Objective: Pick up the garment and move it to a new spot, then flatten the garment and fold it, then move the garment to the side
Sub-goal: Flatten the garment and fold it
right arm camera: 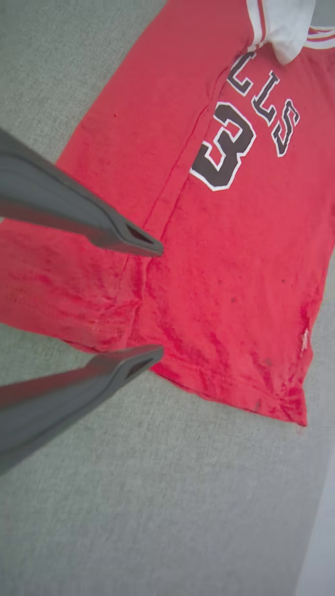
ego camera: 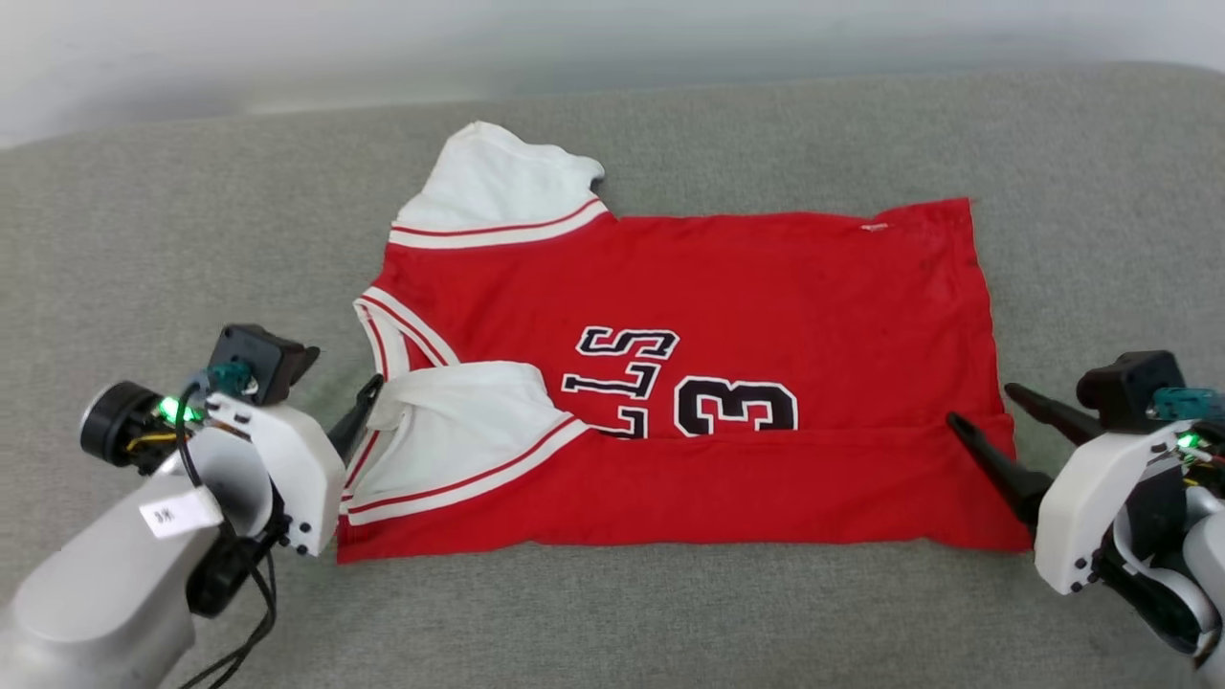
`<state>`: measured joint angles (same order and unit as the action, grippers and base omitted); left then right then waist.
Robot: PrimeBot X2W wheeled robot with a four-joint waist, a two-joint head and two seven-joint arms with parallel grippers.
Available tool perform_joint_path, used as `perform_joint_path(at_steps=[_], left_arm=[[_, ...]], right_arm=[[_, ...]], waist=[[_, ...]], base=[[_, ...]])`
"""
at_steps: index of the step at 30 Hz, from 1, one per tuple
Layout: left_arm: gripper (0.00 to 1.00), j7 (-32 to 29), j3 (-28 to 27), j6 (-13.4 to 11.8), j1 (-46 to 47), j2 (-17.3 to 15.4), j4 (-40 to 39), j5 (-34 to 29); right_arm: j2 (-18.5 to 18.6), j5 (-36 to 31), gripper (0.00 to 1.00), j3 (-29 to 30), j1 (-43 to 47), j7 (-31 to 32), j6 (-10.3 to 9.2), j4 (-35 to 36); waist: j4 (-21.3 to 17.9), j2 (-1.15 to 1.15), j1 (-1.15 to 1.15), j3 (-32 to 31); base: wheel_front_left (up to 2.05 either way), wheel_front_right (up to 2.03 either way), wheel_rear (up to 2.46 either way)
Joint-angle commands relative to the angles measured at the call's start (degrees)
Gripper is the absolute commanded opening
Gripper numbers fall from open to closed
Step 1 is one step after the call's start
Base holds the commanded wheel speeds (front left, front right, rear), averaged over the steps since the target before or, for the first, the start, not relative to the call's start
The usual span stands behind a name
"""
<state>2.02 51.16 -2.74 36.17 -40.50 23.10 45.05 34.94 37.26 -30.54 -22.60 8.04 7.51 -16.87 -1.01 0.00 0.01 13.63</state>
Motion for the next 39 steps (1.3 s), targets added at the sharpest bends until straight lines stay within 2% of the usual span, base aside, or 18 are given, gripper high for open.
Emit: perform_joint_path(at_steps=[1,6,16,17,23,32,33,34,39], left_arm=[[1.0,-2.19,0.25,0.72,1.0,-1.03,-1.16,0.26],[1.0,-11.07,0.38,2.75,4.27,-3.95,-5.54,2.75],[1.0,-36.94,3.57,7.65,10.23,-6.91,-10.74,12.46],[1.0,-43.42,5.08,8.2,10.42,-7.05,-11.05,15.35],[1.0,-47.98,7.34,8.12,8.83,-6.24,-9.18,16.91],[1.0,-47.57,10.83,8.44,4.36,-3.71,-2.63,16.47],[0.37,-47.17,11.03,8.58,4.12,-3.56,-2.36,16.34],[0.0,-46.56,11.15,8.64,4.06,-3.38,-2.11,15.96],[0.0,-44.13,10.79,9.27,4.75,-3.91,-2.06,15.48]], right_arm=[[0.7,-0.06,1.0,0.53,0.64,-0.05,-0.04,1.13],[1.35,-1.04,1.0,2.06,1.64,0.94,-0.04,4.09],[-0.69,-2.72,1.0,2.87,2.17,3.37,-0.04,7.01],[-1.18,-2.88,1.0,2.55,1.67,3.8,-0.04,7.28],[-2.1,-2.61,1.0,1.85,0.43,4.31,-0.04,6.82],[-2.39,-1.98,1.0,0.81,-1.62,3.98,-0.04,5.79],[-1.9,-2.18,1.0,0.5,-2.08,4.16,-0.04,5.87],[-1.33,-2.53,1.0,0.19,-2.56,4.41,-0.04,5.96],[2.21,-2.74,1.0,-2.74,-6.9,8.23,-0.05,7.37]], waist=[[0.94,0.0,-0.01,-1.61],[1.53,0.0,-0.01,-2.5],[1.02,0.0,-0.01,-2.3],[0.38,0.0,-0.01,-1.81],[-1.04,0.0,-0.01,-0.41],[-2.11,0.0,-0.01,0.68],[-2.11,0.0,-0.01,0.54],[-2.06,0.0,-0.01,0.28],[-1.69,0.0,-0.01,-1.29]], base=[[0.0,0.0,0.0],[0.0,0.0,0.0],[0.0,0.0,0.0],[0.0,0.0,0.0],[0.0,0.0,0.0],[0.0,0.0,0.0],[0.0,0.0,0.0],[0.0,0.0,0.0],[0.0,0.0,0.0]])
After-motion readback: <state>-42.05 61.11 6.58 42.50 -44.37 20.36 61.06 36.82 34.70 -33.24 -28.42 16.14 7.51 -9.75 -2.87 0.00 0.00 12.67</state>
